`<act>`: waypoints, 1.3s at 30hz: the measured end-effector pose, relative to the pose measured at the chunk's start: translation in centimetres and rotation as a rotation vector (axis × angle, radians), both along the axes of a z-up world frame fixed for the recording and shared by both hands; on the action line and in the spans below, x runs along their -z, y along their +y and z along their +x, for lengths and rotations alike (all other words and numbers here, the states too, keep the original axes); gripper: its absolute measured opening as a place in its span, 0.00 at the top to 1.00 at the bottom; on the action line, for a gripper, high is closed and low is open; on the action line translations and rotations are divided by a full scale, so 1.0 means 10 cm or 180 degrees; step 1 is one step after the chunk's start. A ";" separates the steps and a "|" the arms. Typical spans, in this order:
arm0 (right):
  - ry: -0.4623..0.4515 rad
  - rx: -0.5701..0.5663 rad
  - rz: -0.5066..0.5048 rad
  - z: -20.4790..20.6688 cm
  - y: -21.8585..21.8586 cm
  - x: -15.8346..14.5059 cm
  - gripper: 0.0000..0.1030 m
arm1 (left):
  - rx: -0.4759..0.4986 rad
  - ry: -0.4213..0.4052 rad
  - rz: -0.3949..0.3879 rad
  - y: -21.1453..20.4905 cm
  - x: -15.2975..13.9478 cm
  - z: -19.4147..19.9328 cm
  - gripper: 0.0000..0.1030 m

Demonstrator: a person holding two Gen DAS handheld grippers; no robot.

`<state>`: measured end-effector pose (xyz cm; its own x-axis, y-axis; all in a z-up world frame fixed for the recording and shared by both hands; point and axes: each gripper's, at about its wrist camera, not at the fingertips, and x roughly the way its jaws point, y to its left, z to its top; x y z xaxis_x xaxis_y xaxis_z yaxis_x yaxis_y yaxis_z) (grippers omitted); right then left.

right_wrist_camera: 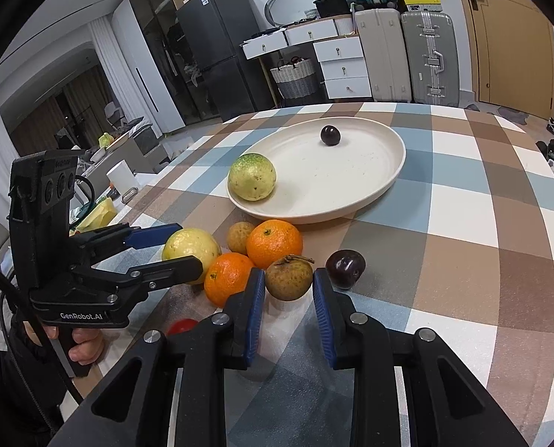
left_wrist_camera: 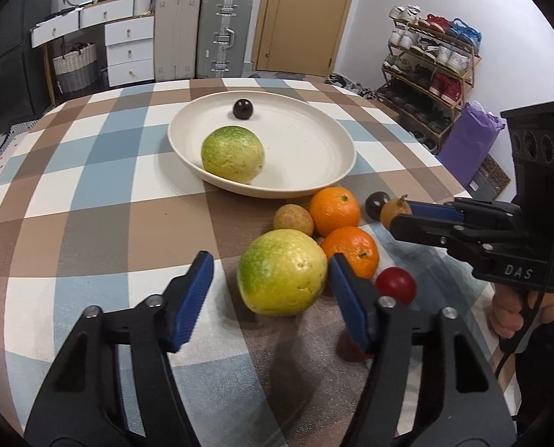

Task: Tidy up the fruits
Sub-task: 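Grasp the second green-yellow citrus with the left tool while the right tool grasps a brown round fruit, then carry both fruits onto the white plate and open both tools to release them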

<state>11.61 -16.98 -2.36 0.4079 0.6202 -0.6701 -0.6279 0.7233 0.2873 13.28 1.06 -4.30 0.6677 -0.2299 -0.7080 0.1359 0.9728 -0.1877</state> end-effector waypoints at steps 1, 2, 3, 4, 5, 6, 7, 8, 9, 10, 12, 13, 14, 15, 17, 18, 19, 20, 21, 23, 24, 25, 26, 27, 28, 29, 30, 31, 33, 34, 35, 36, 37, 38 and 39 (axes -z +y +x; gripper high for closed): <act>0.0000 0.0000 0.0002 0.00 0.00 0.00 0.74 | 0.0034 0.0006 -0.0014 -0.02 0.01 0.00 0.54; 0.0001 0.0003 0.0002 0.00 0.00 0.00 0.74 | 0.0061 0.0006 -0.0016 -0.03 0.00 -0.01 0.54; 0.0001 0.0004 0.0003 0.00 -0.01 0.00 0.74 | 0.0077 -0.0004 0.0005 -0.05 0.00 -0.01 0.54; 0.0003 0.0004 0.0007 0.00 -0.01 0.00 0.74 | 0.0091 -0.0007 0.0005 -0.06 0.00 -0.02 0.54; 0.0003 0.0010 0.0011 0.00 -0.01 0.00 0.74 | 0.0093 -0.0025 0.0004 -0.06 -0.01 -0.02 0.54; 0.0002 0.0014 0.0028 0.01 -0.02 0.00 0.74 | 0.0092 -0.0036 0.0000 -0.06 -0.02 -0.03 0.54; -0.0003 0.0010 0.0032 0.00 -0.02 0.00 0.74 | 0.0088 -0.0045 -0.0005 -0.06 -0.02 -0.03 0.54; -0.0011 0.0002 0.0028 0.00 -0.02 -0.01 0.74 | 0.0081 -0.0054 -0.0010 -0.05 -0.03 -0.04 0.54; -0.0016 -0.0002 0.0025 -0.01 -0.01 -0.01 0.74 | 0.0074 -0.0063 -0.0016 -0.05 -0.03 -0.04 0.54; -0.0020 -0.0007 0.0025 -0.01 -0.01 -0.01 0.74 | 0.0066 -0.0076 -0.0018 -0.04 -0.04 -0.05 0.54; -0.0025 -0.0011 0.0027 -0.01 -0.01 -0.01 0.74 | 0.0044 -0.0101 -0.0022 -0.03 -0.05 -0.06 0.54; -0.0024 -0.0007 0.0025 -0.02 -0.01 -0.01 0.74 | 0.0035 -0.0110 -0.0026 -0.03 -0.05 -0.07 0.54; -0.0026 -0.0006 0.0027 -0.02 -0.01 -0.01 0.74 | 0.0020 -0.0119 -0.0025 -0.02 -0.06 -0.07 0.54; -0.0029 -0.0009 0.0031 -0.02 -0.01 -0.01 0.74 | -0.0001 -0.0130 -0.0023 -0.01 -0.07 -0.08 0.54; -0.0046 -0.0009 0.0041 -0.02 -0.01 -0.02 0.74 | -0.0032 -0.0161 -0.0025 0.01 -0.08 -0.08 0.54; -0.0054 -0.0007 0.0044 -0.02 -0.01 -0.02 0.74 | -0.0054 -0.0191 -0.0021 0.02 -0.10 -0.09 0.54; -0.0062 -0.0002 0.0046 -0.02 -0.01 -0.02 0.74 | -0.0066 -0.0208 -0.0018 0.03 -0.10 -0.09 0.54; -0.0068 0.0003 0.0053 -0.03 -0.02 -0.03 0.74 | -0.0081 -0.0231 -0.0015 0.04 -0.11 -0.10 0.54; -0.0078 0.0012 0.0059 -0.03 -0.02 -0.03 0.74 | -0.0103 -0.0255 -0.0008 0.05 -0.12 -0.10 0.54; -0.0104 0.0031 0.0075 -0.03 -0.03 -0.05 0.74 | -0.0133 -0.0284 -0.0015 0.07 -0.14 -0.11 0.54; -0.0119 0.0038 0.0076 -0.03 -0.03 -0.05 0.74 | -0.0141 -0.0292 -0.0014 0.07 -0.15 -0.11 0.54; -0.0132 0.0043 0.0081 -0.03 -0.03 -0.06 0.74 | -0.0158 -0.0302 0.0001 0.08 -0.15 -0.11 0.54; -0.0138 0.0047 0.0091 -0.03 -0.03 -0.06 0.74 | -0.0182 -0.0313 0.0012 0.09 -0.16 -0.11 0.54; -0.0155 0.0052 0.0112 -0.04 -0.03 -0.07 0.74 | -0.0198 -0.0314 0.0013 0.10 -0.16 -0.11 0.54; -0.0158 0.0046 0.0118 -0.03 -0.03 -0.07 0.74 | -0.0203 -0.0318 0.0003 0.11 -0.17 -0.11 0.54; -0.0168 0.0055 0.0124 -0.03 -0.03 -0.07 0.74 | -0.0220 -0.0329 -0.0003 0.12 -0.18 -0.11 0.54; -0.0193 0.0067 0.0139 -0.04 -0.03 -0.08 0.74 | -0.0228 -0.0335 0.0007 0.12 -0.18 -0.10 0.54; -0.0214 0.0066 0.0148 -0.04 -0.03 -0.09 0.74 | -0.0236 -0.0341 0.0019 0.13 -0.18 -0.09 0.54; -0.0246 0.0086 0.0180 -0.03 -0.04 -0.11 0.74 | -0.0259 -0.0331 0.0033 0.14 -0.18 -0.07 0.54; -0.0247 0.0090 0.0191 -0.03 -0.04 -0.12 0.74 | -0.0263 -0.0323 0.0037 0.14 -0.18 -0.06 0.54; -0.0255 0.0095 0.0202 -0.03 -0.05 -0.12 0.74 | -0.0275 -0.0323 0.0041 0.15 -0.17 -0.05 0.54; -0.0266 0.0110 0.0216 -0.03 -0.06 -0.13 0.74 | -0.0284 -0.0333 0.0050 0.15 -0.18 -0.04 0.54; -0.0269 0.0123 0.0232 -0.02 -0.07 -0.14 0.74 | -0.0283 -0.0342 0.0060 0.15 -0.18 -0.04 0.54; -0.0275 0.0139 0.0244 -0.01 -0.08 -0.15 0.74 | -0.0284 -0.0349 0.0067 0.15 -0.19 -0.04 0.54; -0.0280 0.0158 0.0254 0.00 -0.08 -0.16 0.74 | -0.0286 -0.0351 0.0079 0.15 -0.19 -0.02 0.54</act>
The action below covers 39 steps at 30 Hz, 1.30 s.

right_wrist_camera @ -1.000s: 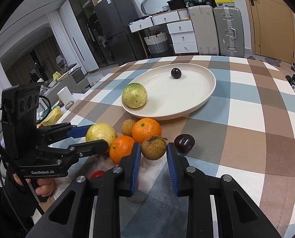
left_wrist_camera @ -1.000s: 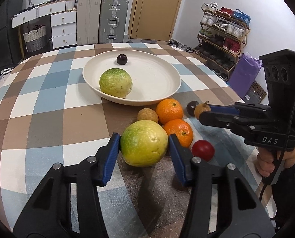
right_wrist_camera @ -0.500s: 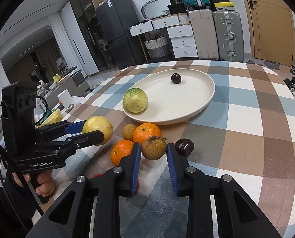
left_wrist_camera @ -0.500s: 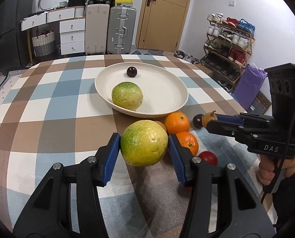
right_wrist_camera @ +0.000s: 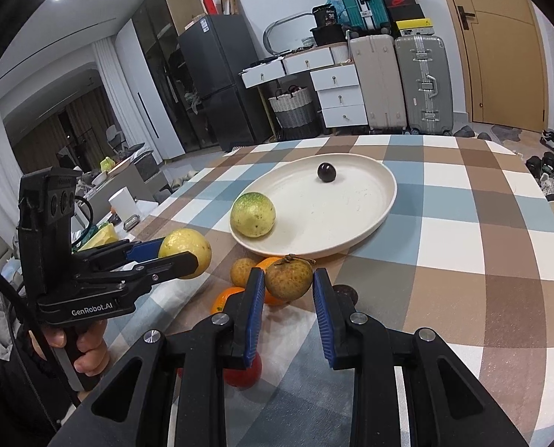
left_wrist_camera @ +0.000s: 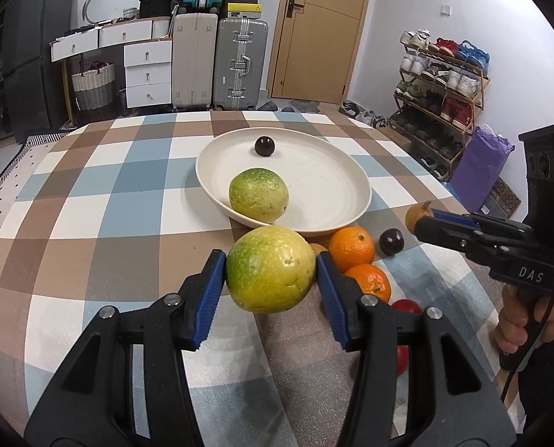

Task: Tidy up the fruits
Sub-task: 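Carry both fruits onto the white plate and open both tools to release them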

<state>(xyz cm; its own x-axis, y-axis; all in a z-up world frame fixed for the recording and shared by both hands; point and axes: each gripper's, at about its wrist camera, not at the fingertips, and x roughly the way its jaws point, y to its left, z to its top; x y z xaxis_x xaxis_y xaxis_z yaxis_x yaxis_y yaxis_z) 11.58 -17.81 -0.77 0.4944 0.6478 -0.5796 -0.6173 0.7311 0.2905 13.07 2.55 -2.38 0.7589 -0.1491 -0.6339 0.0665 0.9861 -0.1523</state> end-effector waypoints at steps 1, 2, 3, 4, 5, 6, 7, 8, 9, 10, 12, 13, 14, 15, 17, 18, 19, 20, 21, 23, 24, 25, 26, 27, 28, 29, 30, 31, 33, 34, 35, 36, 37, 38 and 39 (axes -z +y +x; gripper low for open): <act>0.0000 0.0011 0.0009 0.01 -0.01 -0.01 0.74 | -0.0001 0.0002 0.0011 0.00 0.00 0.01 0.54; 0.0000 0.0028 0.0005 0.03 -0.01 -0.02 0.74 | -0.0002 0.0004 0.0017 0.00 -0.01 0.02 0.54; -0.0006 0.0053 -0.0006 0.04 -0.01 -0.03 0.74 | -0.0008 0.0007 0.0024 0.00 -0.01 0.04 0.54; -0.0011 0.0063 -0.0010 0.05 -0.01 -0.05 0.74 | -0.0012 0.0009 0.0025 0.00 -0.02 0.06 0.54; -0.0007 0.0060 -0.0012 0.07 0.00 -0.05 0.74 | -0.0010 0.0012 0.0025 0.00 -0.02 0.08 0.54; -0.0010 0.0063 -0.0007 0.08 0.00 -0.06 0.74 | -0.0011 0.0007 0.0035 0.01 -0.03 0.11 0.54; -0.0020 0.0074 -0.0004 0.09 0.01 -0.07 0.74 | -0.0023 0.0001 0.0046 0.01 -0.04 0.13 0.54; -0.0018 0.0076 -0.0003 0.11 0.02 -0.08 0.74 | -0.0035 -0.0006 0.0048 0.02 -0.05 0.14 0.54; -0.0020 0.0074 0.0003 0.12 0.03 -0.09 0.74 | -0.0028 -0.0023 0.0041 0.03 -0.08 0.16 0.54; -0.0028 0.0081 0.0016 0.13 0.03 -0.10 0.74 | -0.0028 -0.0035 0.0043 0.03 -0.09 0.17 0.54; -0.0026 0.0096 0.0023 0.17 0.04 -0.13 0.74 | -0.0039 -0.0049 0.0105 0.03 -0.12 0.23 0.54; -0.0029 0.0096 0.0020 0.20 0.04 -0.14 0.74 | -0.0055 -0.0042 0.0119 0.04 -0.12 0.27 0.54; -0.0041 0.0110 0.0018 0.23 0.05 -0.16 0.74 | -0.0058 -0.0037 0.0114 0.05 -0.13 0.29 0.54; -0.0044 0.0106 0.0019 0.25 0.06 -0.17 0.74 | -0.0057 -0.0028 0.0104 0.06 -0.13 0.33 0.54; -0.0058 0.0104 0.0010 0.31 0.08 -0.20 0.74 | -0.0058 -0.0024 0.0110 0.07 -0.13 0.38 0.54; -0.0073 0.0103 0.0000 0.34 0.10 -0.21 0.74 | -0.0057 -0.0032 0.0119 0.07 -0.14 0.40 0.54; -0.0071 0.0095 0.0015 0.38 0.11 -0.23 0.74 | -0.0055 -0.0034 0.0132 0.07 -0.14 0.42 0.54; -0.0073 0.0091 0.0017 0.42 0.13 -0.24 0.74 | -0.0055 -0.0033 0.0130 0.07 -0.14 0.45 0.54; -0.0079 0.0096 0.0004 0.45 0.15 -0.24 0.74 | -0.0052 -0.0026 0.0122 0.07 -0.14 0.47 0.54; -0.0122 0.0116 -0.0023 0.50 0.19 -0.26 0.74 | -0.0039 -0.0017 0.0127 0.07 -0.12 0.51 0.54; -0.0121 0.0114 -0.0020 0.52 0.20 -0.25 0.74 | -0.0033 -0.0007 0.0143 0.06 -0.12 0.54 0.54; -0.0111 0.0118 -0.0002 0.54 0.20 -0.25 0.74 | -0.0026 -0.0006 0.0148 0.06 -0.11 0.56 0.54; -0.0100 0.0116 0.0023 0.55 0.21 -0.24 0.74 | -0.0022 -0.0002 0.0158 0.05 -0.11 0.58 0.54; -0.0096 0.0117 0.0028 0.56 0.21 -0.23 0.74 | -0.0015 0.0008 0.0161 0.05 -0.09 0.60 0.54; -0.0094 0.0120 0.0025 0.56 0.22 -0.22 0.74 | 0.0001 0.0018 0.0162 0.04 -0.08 0.63 0.54; -0.0075 0.0121 0.0039 0.57 0.22 -0.20 0.74 | 0.0002 -0.0005 0.0180 0.02 -0.07 0.64 0.54; -0.0057 0.0120 0.0042 0.58 0.21 -0.18 0.74 | 0.0012 -0.0005 0.0218 0.01 -0.07 0.67 0.54; -0.0045 0.0129 0.0034 0.59 0.21 -0.16 0.74 | 0.0025 -0.0001 0.0229 0.00 -0.07 0.70 0.54; -0.0014 0.0162 0.0026 0.61 0.21 -0.13 0.74 | 0.0034 0.0016 0.0205 -0.01 -0.06 0.77 0.54; -0.0013 0.0171 0.0017 0.62 0.21 -0.12 0.74 | 0.0031 0.0017 0.0203 -0.01 -0.06 0.80 0.54; -0.0019 0.0204 0.0005 0.63 0.20 -0.11 0.74 | 0.0039 0.0015 0.0208 -0.02 -0.06 0.84 0.54; -0.0012 0.0216 0.0003 0.63 0.19 -0.11 0.74 | 0.0040 0.0011 0.0213 -0.02 -0.07 0.88 0.54; -0.0003 0.0224 0.0012 0.64 0.18 -0.10 0.74 | 0.0039 0.0003 0.0210 -0.02 -0.07 0.90 0.54; 0.0003 0.0253 0.0020 0.65 0.17 -0.10 0.74 | 0.0031 -0.0007 0.0198 -0.01 -0.07 0.93 0.54; 0.0011 0.0269 0.0008 0.66 0.17 -0.09 0.74 | 0.0024 -0.0008 0.0182 0.00 -0.08 0.96 0.54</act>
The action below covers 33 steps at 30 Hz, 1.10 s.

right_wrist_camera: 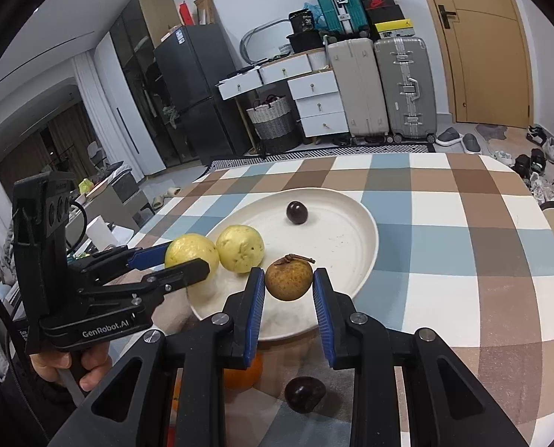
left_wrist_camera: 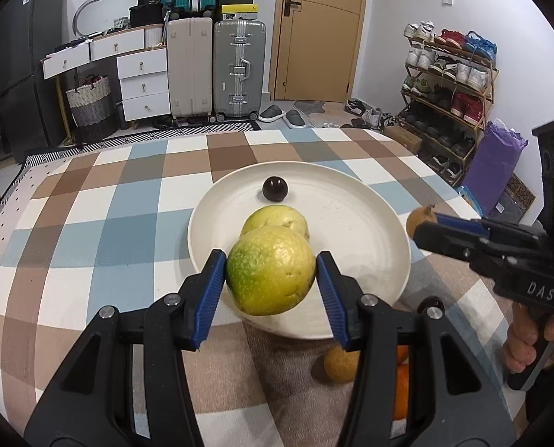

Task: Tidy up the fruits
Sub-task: 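Carry both fruits onto the white plate and open both tools to release them, then withdraw both open tools from the plate toward the remaining oranges and plums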

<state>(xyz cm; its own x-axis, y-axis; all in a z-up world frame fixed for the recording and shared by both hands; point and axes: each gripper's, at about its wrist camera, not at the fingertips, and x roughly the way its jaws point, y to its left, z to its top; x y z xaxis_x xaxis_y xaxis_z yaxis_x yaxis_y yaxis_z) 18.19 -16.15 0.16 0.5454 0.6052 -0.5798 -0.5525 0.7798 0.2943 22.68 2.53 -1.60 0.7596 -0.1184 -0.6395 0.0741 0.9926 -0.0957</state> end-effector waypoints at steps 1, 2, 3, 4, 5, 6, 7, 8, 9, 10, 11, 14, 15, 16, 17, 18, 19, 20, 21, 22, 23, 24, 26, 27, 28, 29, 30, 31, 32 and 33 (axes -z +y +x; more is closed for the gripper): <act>0.0008 -0.0008 -0.0012 0.01 0.01 0.01 0.74 | -0.0009 -0.0009 -0.0009 0.01 -0.01 0.01 0.54; 0.0000 0.0007 -0.0032 0.02 0.01 0.02 0.74 | -0.0025 -0.0021 -0.0022 0.01 -0.01 0.03 0.54; -0.0008 0.0029 -0.0060 0.03 0.02 0.02 0.74 | -0.0025 -0.0015 -0.0030 0.01 0.00 0.04 0.54; 0.0003 0.0027 -0.0067 0.04 0.03 0.03 0.74 | -0.0020 -0.0014 -0.0027 0.02 -0.01 0.04 0.54; 0.0010 0.0031 -0.0069 0.06 0.04 0.04 0.74 | -0.0027 -0.0019 -0.0028 0.02 0.00 0.05 0.54; 0.0017 0.0033 -0.0073 0.07 0.05 0.05 0.74 | -0.0031 -0.0017 -0.0010 0.02 0.00 0.06 0.54; 0.0044 0.0026 -0.0073 0.09 0.06 0.06 0.74 | -0.0038 -0.0008 0.0012 0.02 0.01 0.07 0.54; 0.0068 0.0023 -0.0081 0.10 0.08 0.07 0.74 | -0.0056 -0.0011 0.0018 0.02 0.02 0.08 0.54; 0.0068 0.0024 -0.0087 0.11 0.09 0.08 0.74 | -0.0071 -0.0010 0.0019 0.03 0.03 0.08 0.54; 0.0074 0.0008 -0.0116 0.11 0.12 0.09 0.74 | -0.0081 0.0002 0.0016 0.03 0.04 0.09 0.54; 0.0077 -0.0009 -0.0165 0.11 0.14 0.10 0.74 | -0.0084 0.0011 0.0011 0.03 0.05 0.09 0.54; 0.0113 0.0003 -0.0162 0.14 0.14 0.13 0.74 | -0.0101 0.0000 0.0024 0.03 0.07 0.12 0.54; 0.0107 0.0028 -0.0178 0.14 0.14 0.14 0.74 | -0.0096 0.0011 0.0017 0.02 0.08 0.12 0.54; 0.0102 0.0047 -0.0190 0.14 0.14 0.14 0.74 | -0.0097 0.0027 0.0007 0.02 0.10 0.13 0.54; 0.0118 0.0062 -0.0186 0.15 0.13 0.15 0.74 | -0.0114 0.0037 0.0012 0.02 0.11 0.14 0.54; 0.0146 0.0092 -0.0171 0.16 0.12 0.17 0.74 | -0.0145 0.0037 0.0049 0.02 0.13 0.16 0.54; 0.0157 0.0106 -0.0162 0.18 0.11 0.18 0.74 | -0.0163 0.0052 0.0055 0.02 0.14 0.16 0.54; 0.0176 0.0107 -0.0148 0.19 0.10 0.19 0.74 | -0.0176 0.0069 0.0037 0.04 0.15 0.17 0.54; 0.0190 0.0103 -0.0153 0.19 0.10 0.19 0.74 | -0.0190 0.0079 0.0000 0.05 0.16 0.18 0.54; 0.0192 0.0107 -0.0161 0.20 0.10 0.19 0.74 | -0.0204 0.0088 -0.0035 0.07 0.16 0.18 0.54; 0.0185 0.0126 -0.0180 0.19 0.10 0.19 0.70 | -0.0217 0.0098 -0.0059 0.09 0.17 0.19 0.54; 0.0169 0.0159 -0.0207 0.19 0.10 0.19 0.67 | -0.0232 0.0110 -0.0085 0.10 0.18 0.19 0.54; 0.0133 0.0164 -0.0176 0.18 0.09 0.17 0.56 | -0.0233 0.0118 -0.0128 0.12 0.19 0.18 0.54; 0.0094 0.0169 -0.0157 0.16 0.07 0.16 0.53 | -0.0237 0.0114 -0.0131 0.13 0.18 0.18 0.54; 0.0060 0.0192 -0.0161 0.15 0.07 0.14 0.50 | -0.0243 0.0104 -0.0129 0.14 0.18 0.17 0.54; 0.0028 0.0215 -0.0182 0.14 0.05 0.13 0.49 | -0.0258 0.0067 -0.0124 0.13 0.17 0.15 0.52; 0.0026 0.0233 -0.0169 0.14 0.04 0.13 0.49 | -0.0282 0.0027 -0.0118 0.14 0.15 0.12 0.45; 0.0035 0.0250 -0.0143 0.14 0.02 0.13 0.47 | -0.0293 0.0002 -0.0116 0.14 0.13 0.10 0.39; 0.0043 0.0250 -0.0133 0.14 0.02 0.12 0.39 | -0.0303 -0.0044 -0.0121 0.15 0.11 0.07 0.26; 0.0027 0.0252 -0.0123 0.14 0.01 0.12 0.35 | -0.0322 -0.0116 -0.0121 0.16 0.08 0.03 0.15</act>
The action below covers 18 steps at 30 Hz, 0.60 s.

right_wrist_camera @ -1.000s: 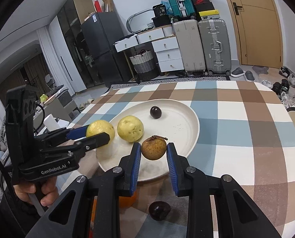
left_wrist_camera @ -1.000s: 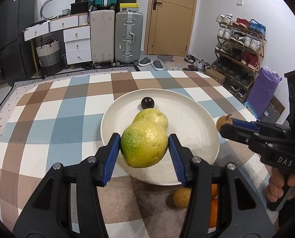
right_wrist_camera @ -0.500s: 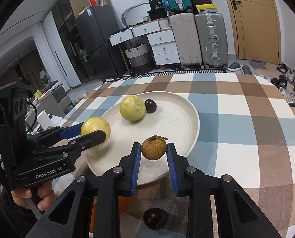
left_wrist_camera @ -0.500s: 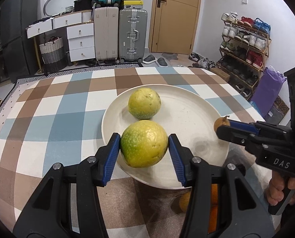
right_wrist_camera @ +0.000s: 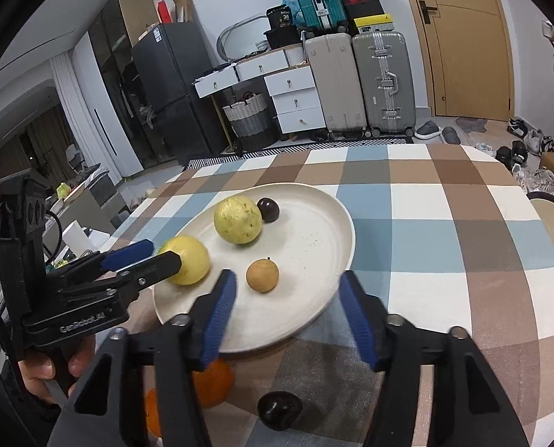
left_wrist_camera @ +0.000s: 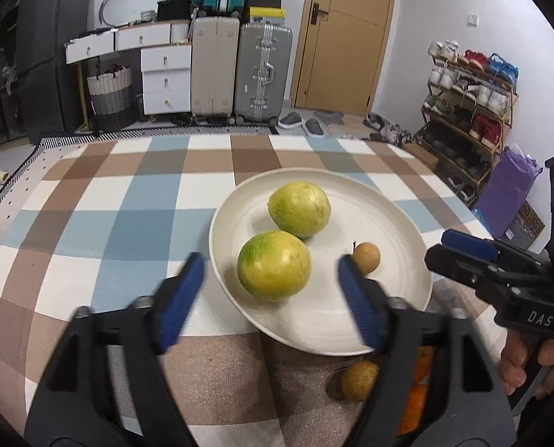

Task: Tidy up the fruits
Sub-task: 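Withdraw both open tools from the plate toward the remaining oranges and plums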

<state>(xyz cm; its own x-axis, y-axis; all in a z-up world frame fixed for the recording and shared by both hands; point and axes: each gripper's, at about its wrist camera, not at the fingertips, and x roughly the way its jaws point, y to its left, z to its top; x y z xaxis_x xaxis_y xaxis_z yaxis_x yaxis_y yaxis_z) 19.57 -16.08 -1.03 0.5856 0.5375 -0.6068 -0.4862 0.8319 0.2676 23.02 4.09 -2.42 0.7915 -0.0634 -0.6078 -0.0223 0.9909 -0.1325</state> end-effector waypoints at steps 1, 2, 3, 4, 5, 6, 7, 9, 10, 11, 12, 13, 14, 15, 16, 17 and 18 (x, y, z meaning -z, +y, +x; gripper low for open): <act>-0.0033 0.0021 0.0014 -0.01 -0.01 0.00 0.28 | -0.0029 -0.0059 0.0013 0.01 -0.02 -0.04 0.13; -0.0031 0.0042 0.0031 -0.02 -0.03 0.00 0.24 | -0.0051 -0.0099 0.0029 0.01 -0.04 -0.07 0.12; -0.0013 0.0047 0.0059 -0.02 -0.04 0.00 0.23 | -0.0050 -0.0108 0.0026 0.02 -0.05 -0.09 0.11; 0.0003 0.0032 0.0077 -0.02 -0.04 0.01 0.20 | -0.0042 -0.0097 -0.0004 0.03 -0.06 -0.11 0.10; 0.0015 0.0010 0.0095 -0.03 -0.04 0.01 0.15 | -0.0037 -0.0086 -0.0034 0.04 -0.06 -0.13 0.07; 0.0031 0.0005 0.0101 -0.04 -0.04 0.02 0.14 | -0.0033 -0.0091 -0.0058 0.06 -0.07 -0.15 0.04; 0.0028 0.0008 0.0101 -0.05 -0.04 0.01 0.14 | -0.0037 -0.0107 -0.0073 0.07 -0.07 -0.18 0.03; 0.0013 0.0014 0.0093 -0.08 -0.06 0.01 0.09 | -0.0076 -0.0135 -0.0066 0.09 -0.08 -0.24 0.01; 0.0009 0.0018 0.0088 -0.10 -0.07 0.00 0.04 | -0.0082 -0.0138 -0.0068 0.09 -0.09 -0.26 0.01; 0.0005 0.0026 0.0090 -0.10 -0.08 0.01 0.01 | -0.0088 -0.0129 -0.0069 0.10 -0.09 -0.29 0.01; -0.0015 0.0035 0.0089 -0.12 -0.10 0.00 0.01 | -0.0092 -0.0123 -0.0069 0.10 -0.09 -0.31 0.01; -0.0028 0.0035 0.0078 -0.13 -0.10 0.00 0.00 | -0.0096 -0.0127 -0.0067 0.10 -0.09 -0.33 0.01; -0.0039 0.0036 0.0056 -0.14 -0.11 0.00 0.00 | -0.0112 -0.0127 -0.0055 0.10 -0.10 -0.35 0.01; -0.0047 0.0026 0.0023 -0.13 -0.10 0.00 0.00 | -0.0125 -0.0131 -0.0054 0.10 -0.10 -0.37 0.01; -0.0049 0.0005 0.0006 -0.14 -0.09 0.00 0.00 | -0.0129 -0.0145 -0.0058 0.09 -0.11 -0.39 0.01; -0.0057 -0.0006 -0.0013 -0.15 -0.08 0.00 0.00 | -0.0126 -0.0165 -0.0061 0.09 -0.12 -0.41 0.01; -0.0066 -0.0005 -0.0027 -0.16 -0.08 0.00 0.00 | -0.0130 -0.0179 -0.0064 0.08 -0.13 -0.44 0.01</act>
